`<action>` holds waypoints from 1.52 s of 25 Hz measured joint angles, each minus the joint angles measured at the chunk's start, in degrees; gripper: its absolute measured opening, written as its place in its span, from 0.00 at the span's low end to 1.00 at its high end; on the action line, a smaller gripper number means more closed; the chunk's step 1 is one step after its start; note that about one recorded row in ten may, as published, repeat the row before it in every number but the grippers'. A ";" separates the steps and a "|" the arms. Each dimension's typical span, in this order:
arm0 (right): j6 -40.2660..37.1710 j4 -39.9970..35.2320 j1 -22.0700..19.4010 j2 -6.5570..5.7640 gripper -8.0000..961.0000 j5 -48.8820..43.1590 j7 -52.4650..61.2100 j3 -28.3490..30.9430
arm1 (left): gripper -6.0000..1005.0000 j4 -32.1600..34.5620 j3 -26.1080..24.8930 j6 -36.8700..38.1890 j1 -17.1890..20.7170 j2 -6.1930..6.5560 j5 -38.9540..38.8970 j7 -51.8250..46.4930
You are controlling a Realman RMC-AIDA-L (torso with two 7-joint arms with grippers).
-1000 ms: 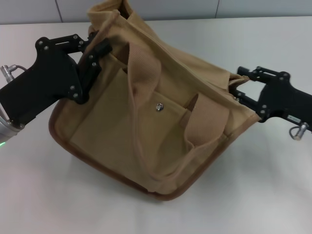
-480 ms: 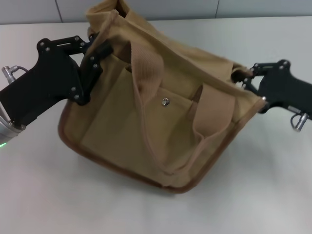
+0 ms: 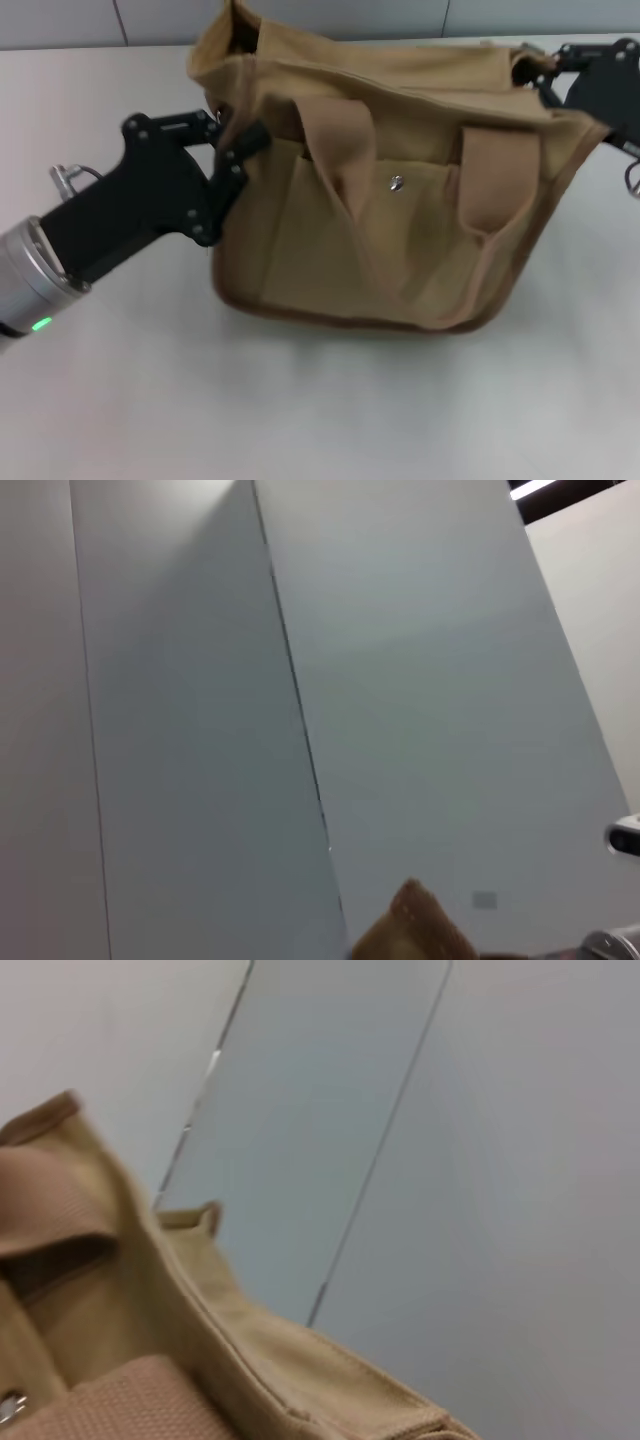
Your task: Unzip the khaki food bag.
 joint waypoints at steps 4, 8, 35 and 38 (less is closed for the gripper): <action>1.05 -0.15 0.11 -0.16 0.08 1.61 -0.39 0.07 | 0.09 -4.87 -0.05 -1.99 0.03 -0.16 -0.10 2.62; 0.86 -0.02 -0.21 0.07 0.12 1.89 -1.20 -0.08 | 0.10 -8.47 -0.78 -2.97 0.47 -0.17 -0.24 5.44; -33.16 -0.64 -13.16 -1.45 0.84 -11.35 18.64 0.49 | 0.78 13.54 13.48 9.72 10.56 1.64 6.97 -18.38; -31.52 -0.84 -12.36 -1.18 0.87 -17.57 20.34 0.65 | 0.82 13.54 13.48 9.72 10.56 1.64 6.97 -18.38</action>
